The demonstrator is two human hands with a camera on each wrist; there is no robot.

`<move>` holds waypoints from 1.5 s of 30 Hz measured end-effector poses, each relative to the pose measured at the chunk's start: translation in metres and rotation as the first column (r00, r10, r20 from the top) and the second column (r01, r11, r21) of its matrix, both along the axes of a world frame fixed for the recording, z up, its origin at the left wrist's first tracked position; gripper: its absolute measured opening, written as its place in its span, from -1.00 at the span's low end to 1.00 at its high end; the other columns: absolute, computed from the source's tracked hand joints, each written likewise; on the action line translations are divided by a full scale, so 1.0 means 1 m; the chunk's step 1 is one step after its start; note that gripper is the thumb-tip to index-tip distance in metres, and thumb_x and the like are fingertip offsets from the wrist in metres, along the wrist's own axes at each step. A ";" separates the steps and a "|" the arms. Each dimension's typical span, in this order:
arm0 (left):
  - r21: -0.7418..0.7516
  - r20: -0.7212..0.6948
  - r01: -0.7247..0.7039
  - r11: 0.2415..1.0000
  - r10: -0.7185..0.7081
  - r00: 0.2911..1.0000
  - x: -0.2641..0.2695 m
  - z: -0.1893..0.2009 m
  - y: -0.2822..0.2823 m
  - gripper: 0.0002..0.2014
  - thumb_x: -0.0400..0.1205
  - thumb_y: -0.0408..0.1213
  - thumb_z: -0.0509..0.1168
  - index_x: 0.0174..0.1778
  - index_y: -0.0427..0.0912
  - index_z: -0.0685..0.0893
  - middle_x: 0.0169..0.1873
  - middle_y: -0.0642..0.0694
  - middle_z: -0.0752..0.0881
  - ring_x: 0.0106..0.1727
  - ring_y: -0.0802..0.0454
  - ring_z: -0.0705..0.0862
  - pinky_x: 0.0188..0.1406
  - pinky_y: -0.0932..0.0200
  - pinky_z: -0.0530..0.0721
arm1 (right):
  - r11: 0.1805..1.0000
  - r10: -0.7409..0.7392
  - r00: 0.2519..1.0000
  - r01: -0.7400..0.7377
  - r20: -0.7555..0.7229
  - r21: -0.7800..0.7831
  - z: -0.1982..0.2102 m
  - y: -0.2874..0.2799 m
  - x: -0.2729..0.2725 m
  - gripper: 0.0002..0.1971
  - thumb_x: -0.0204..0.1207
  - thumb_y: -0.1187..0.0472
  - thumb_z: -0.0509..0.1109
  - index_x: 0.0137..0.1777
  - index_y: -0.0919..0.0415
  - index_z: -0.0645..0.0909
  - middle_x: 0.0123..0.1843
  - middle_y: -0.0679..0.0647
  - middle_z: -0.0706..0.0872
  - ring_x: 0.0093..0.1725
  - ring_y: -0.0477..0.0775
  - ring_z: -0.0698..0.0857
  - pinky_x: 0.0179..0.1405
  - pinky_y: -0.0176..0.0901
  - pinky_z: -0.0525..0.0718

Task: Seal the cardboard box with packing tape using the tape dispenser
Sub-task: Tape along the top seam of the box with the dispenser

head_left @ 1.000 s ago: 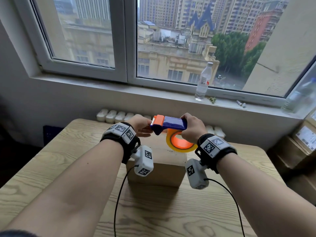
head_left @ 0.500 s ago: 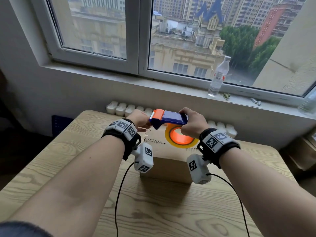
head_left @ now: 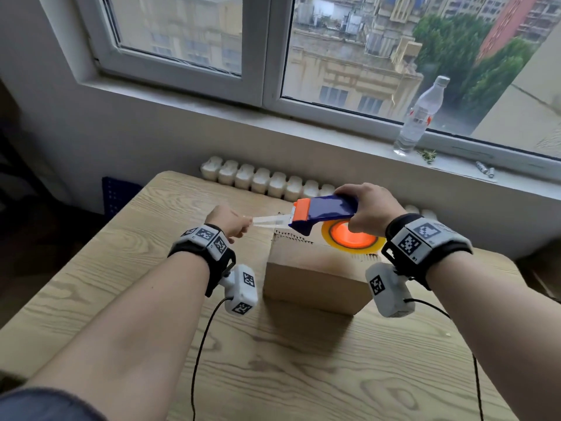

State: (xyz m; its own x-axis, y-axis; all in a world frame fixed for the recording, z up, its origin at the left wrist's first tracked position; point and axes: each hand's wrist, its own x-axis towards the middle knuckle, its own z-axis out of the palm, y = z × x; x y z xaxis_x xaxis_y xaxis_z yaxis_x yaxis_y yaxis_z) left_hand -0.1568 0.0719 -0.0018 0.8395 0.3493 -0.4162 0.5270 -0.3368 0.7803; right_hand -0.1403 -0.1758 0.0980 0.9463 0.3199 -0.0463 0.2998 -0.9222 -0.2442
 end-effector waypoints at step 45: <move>-0.133 -0.241 0.241 0.961 -0.267 0.933 0.016 -0.044 -0.056 -0.61 0.78 -0.31 -0.06 0.51 -0.28 0.40 0.31 -0.30 0.59 0.10 -0.16 0.66 -0.47 0.25 0.50 | 0.982 -0.015 0.998 0.004 -0.055 -0.188 -0.026 0.015 0.017 -0.49 0.23 0.39 0.32 0.16 -0.08 0.62 -0.12 -0.05 0.56 -0.01 0.10 0.47 -0.17 -0.15 0.43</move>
State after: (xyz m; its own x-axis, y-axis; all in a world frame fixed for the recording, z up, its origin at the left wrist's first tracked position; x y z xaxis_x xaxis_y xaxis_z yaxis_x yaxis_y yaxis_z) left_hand -0.1408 0.0154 -0.0461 0.7564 0.0841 -0.6487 0.6187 -0.4136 0.6679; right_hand -0.1237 -0.1606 0.0718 0.9435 0.2916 -0.1572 0.2817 -0.9559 -0.0827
